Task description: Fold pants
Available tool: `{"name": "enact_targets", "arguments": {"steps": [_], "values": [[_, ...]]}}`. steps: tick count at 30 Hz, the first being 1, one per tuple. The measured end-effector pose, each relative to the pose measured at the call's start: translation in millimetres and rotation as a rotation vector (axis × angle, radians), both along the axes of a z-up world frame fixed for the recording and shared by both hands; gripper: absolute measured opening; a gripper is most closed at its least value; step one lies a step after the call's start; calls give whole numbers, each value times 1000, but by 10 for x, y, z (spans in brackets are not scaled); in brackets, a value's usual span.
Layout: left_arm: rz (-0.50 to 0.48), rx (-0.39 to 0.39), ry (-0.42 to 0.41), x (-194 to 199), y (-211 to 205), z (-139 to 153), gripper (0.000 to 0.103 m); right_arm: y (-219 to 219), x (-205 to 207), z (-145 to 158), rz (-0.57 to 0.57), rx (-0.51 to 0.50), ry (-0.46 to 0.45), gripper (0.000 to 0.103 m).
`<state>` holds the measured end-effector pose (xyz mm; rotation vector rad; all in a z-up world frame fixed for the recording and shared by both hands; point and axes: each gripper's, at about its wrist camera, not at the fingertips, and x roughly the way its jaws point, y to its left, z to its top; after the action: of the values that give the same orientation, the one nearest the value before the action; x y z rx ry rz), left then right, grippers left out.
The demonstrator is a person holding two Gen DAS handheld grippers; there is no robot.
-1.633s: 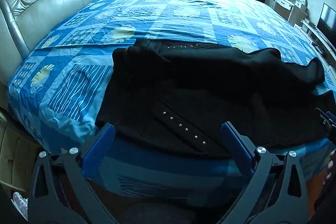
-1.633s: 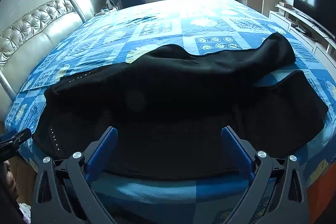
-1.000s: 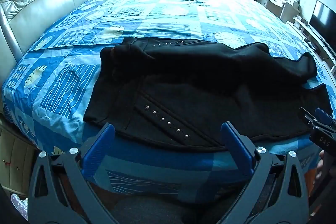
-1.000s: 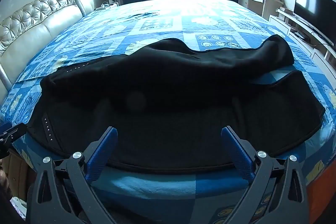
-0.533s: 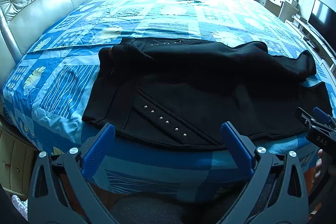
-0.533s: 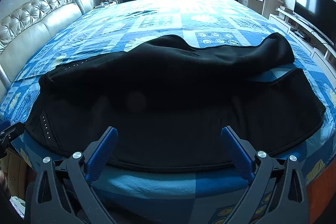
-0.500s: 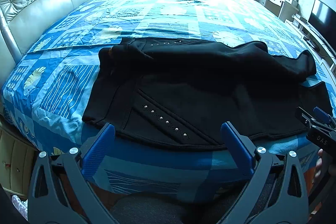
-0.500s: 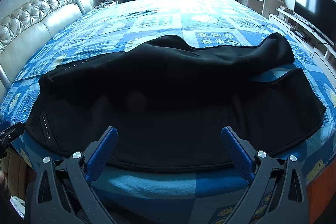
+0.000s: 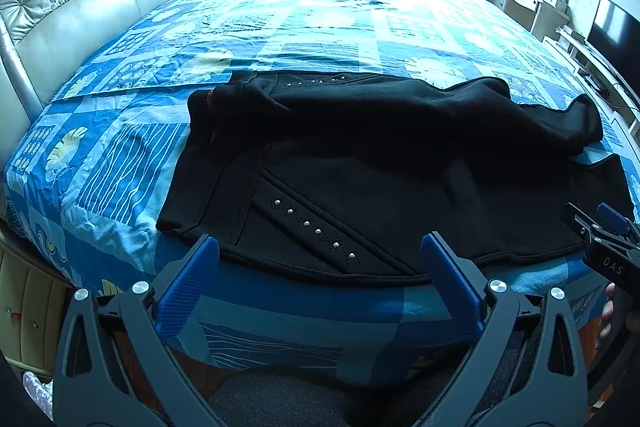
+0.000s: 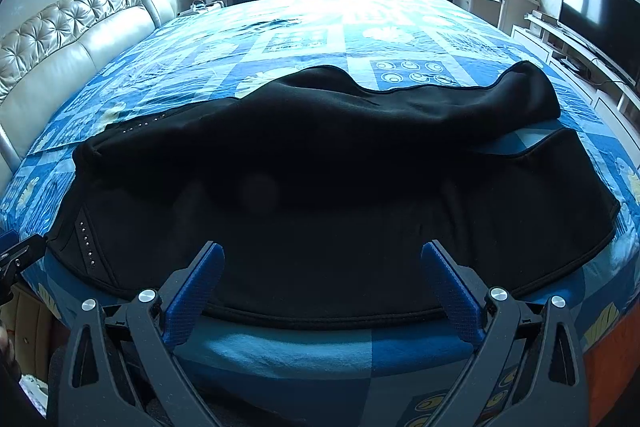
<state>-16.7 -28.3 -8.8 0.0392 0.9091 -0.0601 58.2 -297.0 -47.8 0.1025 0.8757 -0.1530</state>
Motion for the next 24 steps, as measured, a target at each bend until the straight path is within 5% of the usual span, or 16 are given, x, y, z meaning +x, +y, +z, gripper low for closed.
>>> {"name": "enact_targets", "arguments": {"steps": [24], "values": [[-6, -1, 4, -8, 2, -19, 101, -24, 6, -17, -5, 0, 2, 99]]}}
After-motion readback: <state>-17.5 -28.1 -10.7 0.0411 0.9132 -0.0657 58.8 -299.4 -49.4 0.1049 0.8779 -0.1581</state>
